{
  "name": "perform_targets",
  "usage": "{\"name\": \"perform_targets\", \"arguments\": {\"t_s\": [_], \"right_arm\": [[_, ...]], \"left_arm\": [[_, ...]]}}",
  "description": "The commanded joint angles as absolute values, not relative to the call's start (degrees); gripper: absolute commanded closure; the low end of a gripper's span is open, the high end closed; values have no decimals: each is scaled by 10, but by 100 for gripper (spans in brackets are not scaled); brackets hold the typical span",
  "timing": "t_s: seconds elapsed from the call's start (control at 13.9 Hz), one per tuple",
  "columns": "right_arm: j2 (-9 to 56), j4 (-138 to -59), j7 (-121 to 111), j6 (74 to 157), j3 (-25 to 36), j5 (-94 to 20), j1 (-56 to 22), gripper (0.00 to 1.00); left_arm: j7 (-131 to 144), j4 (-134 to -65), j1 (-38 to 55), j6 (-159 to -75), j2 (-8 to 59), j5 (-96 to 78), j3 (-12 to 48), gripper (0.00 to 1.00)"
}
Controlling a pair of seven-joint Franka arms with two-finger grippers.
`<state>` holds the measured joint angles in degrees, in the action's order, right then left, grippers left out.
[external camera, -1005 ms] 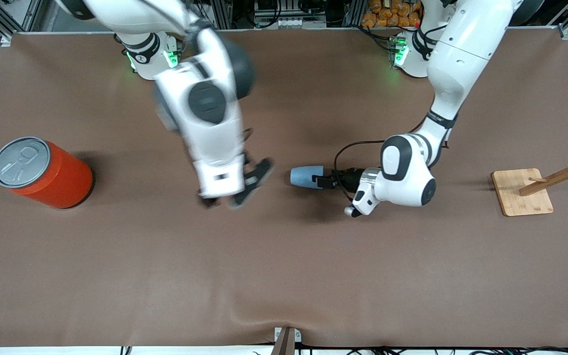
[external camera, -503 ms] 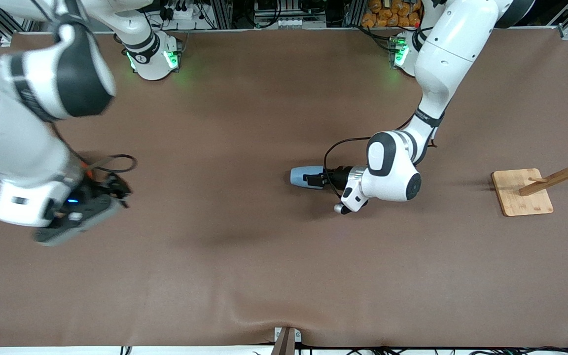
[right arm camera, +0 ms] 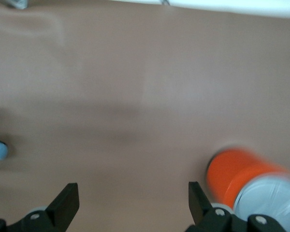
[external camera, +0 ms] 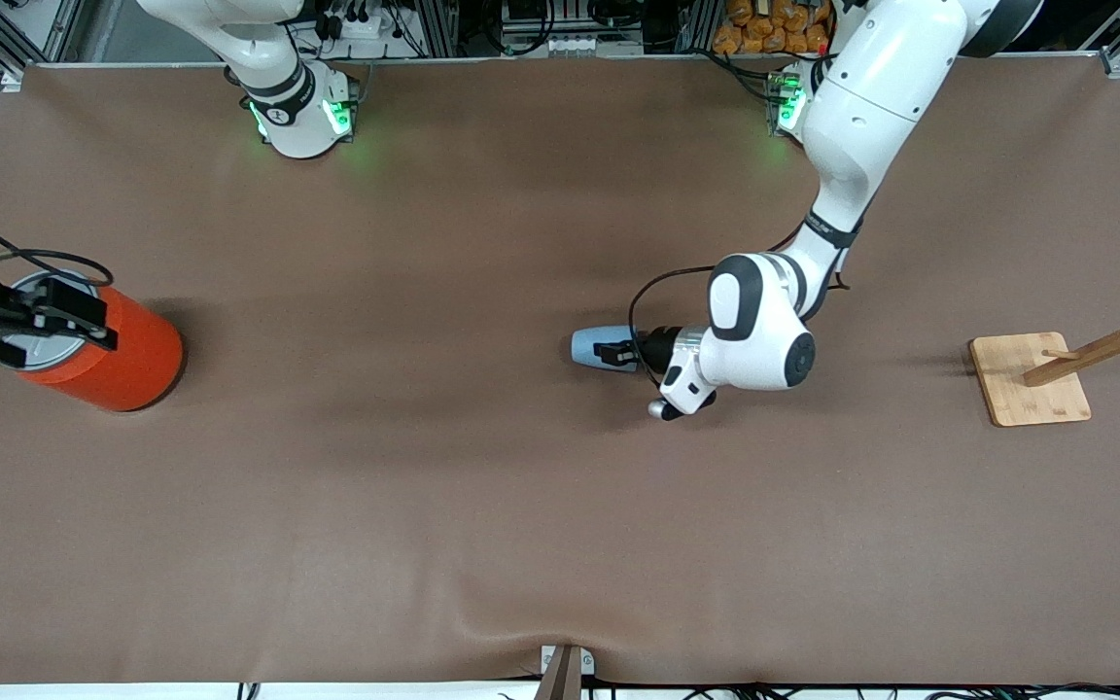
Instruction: Flip cup
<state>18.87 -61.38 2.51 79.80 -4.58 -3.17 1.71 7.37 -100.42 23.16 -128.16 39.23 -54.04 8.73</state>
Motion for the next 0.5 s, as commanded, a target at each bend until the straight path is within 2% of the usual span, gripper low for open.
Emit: {"name": "perform_targets", "arguments": {"t_s": [0.0,0.22,0.43], "right_arm": [[126,-674,117,768,-56,-45,20,0],[58,-761,118,782,-54,-39,20,0],[-47,-916,117,870,-53,-43,25,0]], "left_arm": [[104,-1012,240,-1290,385,-542,77,100],[218,-1007,231,-1291,358,-451,76,100],[313,-991,227,-1291,334,-340,36,100]]}}
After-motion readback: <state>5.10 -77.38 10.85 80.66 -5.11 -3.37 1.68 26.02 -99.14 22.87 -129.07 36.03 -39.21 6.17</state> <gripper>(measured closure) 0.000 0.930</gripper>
